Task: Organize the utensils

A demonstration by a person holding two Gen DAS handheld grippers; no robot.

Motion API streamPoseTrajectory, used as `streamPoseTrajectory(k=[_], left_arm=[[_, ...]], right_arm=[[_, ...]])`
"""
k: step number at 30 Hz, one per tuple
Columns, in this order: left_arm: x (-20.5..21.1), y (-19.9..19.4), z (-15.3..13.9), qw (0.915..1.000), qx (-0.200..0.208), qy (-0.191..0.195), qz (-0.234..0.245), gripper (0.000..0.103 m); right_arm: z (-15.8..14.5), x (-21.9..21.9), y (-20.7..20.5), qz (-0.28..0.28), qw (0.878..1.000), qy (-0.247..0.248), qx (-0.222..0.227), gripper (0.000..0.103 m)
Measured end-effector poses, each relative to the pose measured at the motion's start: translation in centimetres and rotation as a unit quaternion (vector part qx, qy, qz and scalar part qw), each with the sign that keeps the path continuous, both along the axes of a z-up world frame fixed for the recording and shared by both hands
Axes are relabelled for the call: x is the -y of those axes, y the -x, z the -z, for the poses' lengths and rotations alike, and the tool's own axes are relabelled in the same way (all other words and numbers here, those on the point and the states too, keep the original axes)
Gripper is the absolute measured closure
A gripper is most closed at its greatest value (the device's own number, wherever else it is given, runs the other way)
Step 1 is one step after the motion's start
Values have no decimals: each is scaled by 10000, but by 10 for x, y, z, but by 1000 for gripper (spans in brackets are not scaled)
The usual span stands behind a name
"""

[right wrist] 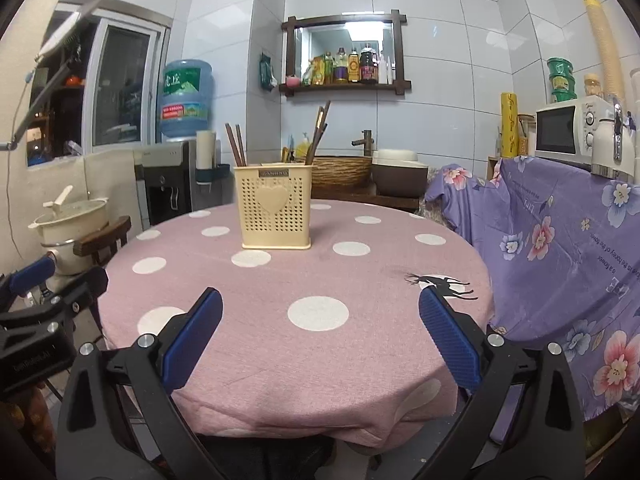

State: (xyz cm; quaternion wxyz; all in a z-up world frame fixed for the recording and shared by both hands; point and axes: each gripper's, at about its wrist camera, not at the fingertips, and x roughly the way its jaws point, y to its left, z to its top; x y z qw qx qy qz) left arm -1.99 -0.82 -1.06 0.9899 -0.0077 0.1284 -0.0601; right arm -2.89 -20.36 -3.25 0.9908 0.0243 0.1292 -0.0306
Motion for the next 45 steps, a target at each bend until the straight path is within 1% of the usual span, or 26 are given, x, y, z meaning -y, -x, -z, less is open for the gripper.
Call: streamPoseTrajectory(k=[2,5,10,16,45], left_arm=[[0,4,0,10000,14,-22,-7,5],[-2,4,-1,10000,2,64,31,5],[0,6,1,10000,-11,34,54,5],[-1,6,1,9999,-50,116,105,5],[-3,5,-1,9999,-46,116,87,5]], right_arm=[[-3,1,3,24,10000,4,47,6],[-6,3,6,32,10000,-42,55,6],[-6,4,7,53,9999,-85,63,6],[-6,5,6,65,9999,-83,55,6],[-5,6,5,52,10000,-62,43,6]])
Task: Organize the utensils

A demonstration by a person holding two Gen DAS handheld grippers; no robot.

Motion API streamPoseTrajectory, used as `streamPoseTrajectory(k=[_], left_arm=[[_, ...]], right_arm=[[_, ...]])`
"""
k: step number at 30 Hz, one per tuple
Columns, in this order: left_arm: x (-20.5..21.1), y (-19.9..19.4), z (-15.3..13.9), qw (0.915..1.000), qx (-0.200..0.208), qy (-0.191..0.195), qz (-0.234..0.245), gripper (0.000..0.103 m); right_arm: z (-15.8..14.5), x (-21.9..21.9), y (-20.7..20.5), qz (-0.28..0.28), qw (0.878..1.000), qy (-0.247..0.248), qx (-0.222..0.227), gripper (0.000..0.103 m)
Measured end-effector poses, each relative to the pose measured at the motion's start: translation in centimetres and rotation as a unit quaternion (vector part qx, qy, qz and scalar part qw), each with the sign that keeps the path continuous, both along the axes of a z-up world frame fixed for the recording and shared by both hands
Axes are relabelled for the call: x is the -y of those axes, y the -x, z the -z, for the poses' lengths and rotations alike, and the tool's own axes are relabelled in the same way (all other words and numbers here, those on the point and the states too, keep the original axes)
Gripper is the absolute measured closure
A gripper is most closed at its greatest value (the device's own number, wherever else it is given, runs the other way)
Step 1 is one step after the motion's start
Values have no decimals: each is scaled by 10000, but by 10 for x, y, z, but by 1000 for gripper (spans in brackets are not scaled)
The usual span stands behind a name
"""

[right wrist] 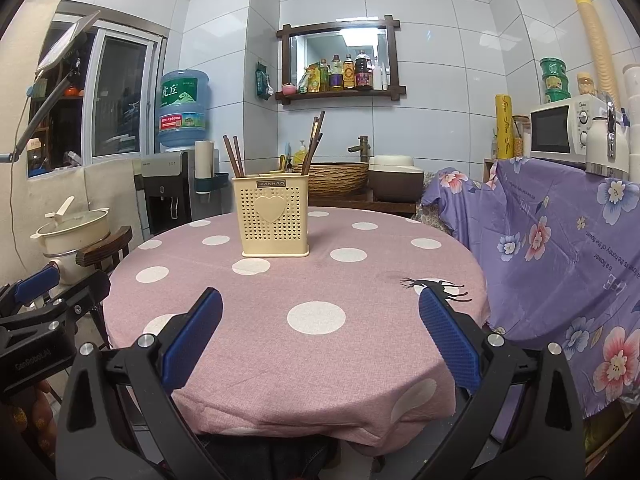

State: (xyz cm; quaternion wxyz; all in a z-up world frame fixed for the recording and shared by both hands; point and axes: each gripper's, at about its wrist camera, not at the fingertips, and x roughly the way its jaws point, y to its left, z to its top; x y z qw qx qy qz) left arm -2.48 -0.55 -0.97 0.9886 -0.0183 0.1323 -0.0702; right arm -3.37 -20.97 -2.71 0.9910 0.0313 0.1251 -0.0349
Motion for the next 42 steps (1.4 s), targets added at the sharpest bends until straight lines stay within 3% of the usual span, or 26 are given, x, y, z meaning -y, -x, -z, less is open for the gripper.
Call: streamPoseTrajectory(k=[16,42], left_arm=[[5,1,4,9999,0,-142,52,5],[7,-3,3,9997,-211,21,72,5]], right_arm=[[0,0,-1,-9,10000,-7,-13,6],[0,-1,-1,-7,10000,-2,-23,6]])
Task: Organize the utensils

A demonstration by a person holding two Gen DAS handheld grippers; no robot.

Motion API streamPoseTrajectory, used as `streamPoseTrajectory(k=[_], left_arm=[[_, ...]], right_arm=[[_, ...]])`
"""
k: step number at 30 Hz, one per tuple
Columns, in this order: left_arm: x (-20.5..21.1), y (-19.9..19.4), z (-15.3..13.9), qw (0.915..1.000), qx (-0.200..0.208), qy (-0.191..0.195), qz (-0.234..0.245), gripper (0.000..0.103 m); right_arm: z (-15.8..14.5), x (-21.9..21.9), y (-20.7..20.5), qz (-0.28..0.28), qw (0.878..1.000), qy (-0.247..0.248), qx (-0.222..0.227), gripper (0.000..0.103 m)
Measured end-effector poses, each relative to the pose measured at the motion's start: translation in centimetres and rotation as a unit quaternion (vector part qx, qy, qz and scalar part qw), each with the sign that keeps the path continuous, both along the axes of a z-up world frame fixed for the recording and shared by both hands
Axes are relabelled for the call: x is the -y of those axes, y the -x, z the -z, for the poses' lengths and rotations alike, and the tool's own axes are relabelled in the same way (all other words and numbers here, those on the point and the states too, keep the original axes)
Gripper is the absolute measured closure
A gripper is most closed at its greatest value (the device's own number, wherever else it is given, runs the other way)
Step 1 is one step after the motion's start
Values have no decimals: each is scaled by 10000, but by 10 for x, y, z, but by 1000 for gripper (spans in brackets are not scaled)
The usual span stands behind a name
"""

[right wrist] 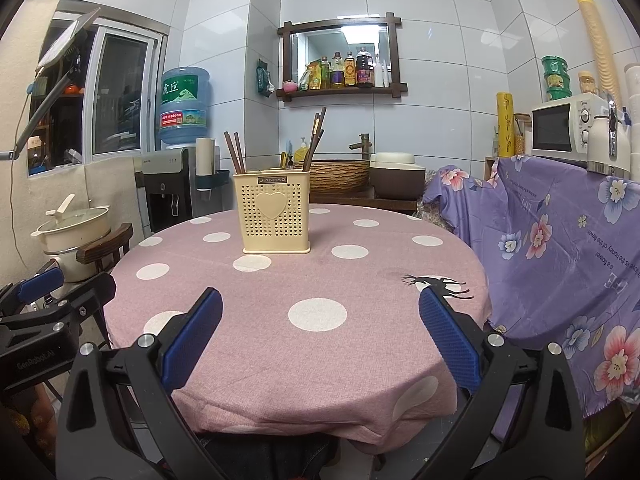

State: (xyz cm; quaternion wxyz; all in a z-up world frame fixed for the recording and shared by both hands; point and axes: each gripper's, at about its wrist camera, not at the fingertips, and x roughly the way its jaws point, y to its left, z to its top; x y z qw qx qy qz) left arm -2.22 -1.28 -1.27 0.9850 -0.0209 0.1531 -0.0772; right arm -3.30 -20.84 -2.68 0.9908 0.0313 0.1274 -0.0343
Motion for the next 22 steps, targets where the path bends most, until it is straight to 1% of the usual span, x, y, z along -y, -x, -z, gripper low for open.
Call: streamPoseTrajectory(k=[10,14,22], left_arm=[[0,-1,1,10000,-27,8,30,5],[1,-1,1,10000,-1,-64,-5,5],[0,-2,1,10000,-52,-49,-51,5]], right_arm=[[0,0,0,-4,10000,3,-2,6],[0,0,0,-5,10000,2,-1,6],[0,1,0,-7,10000,1,-5,6]])
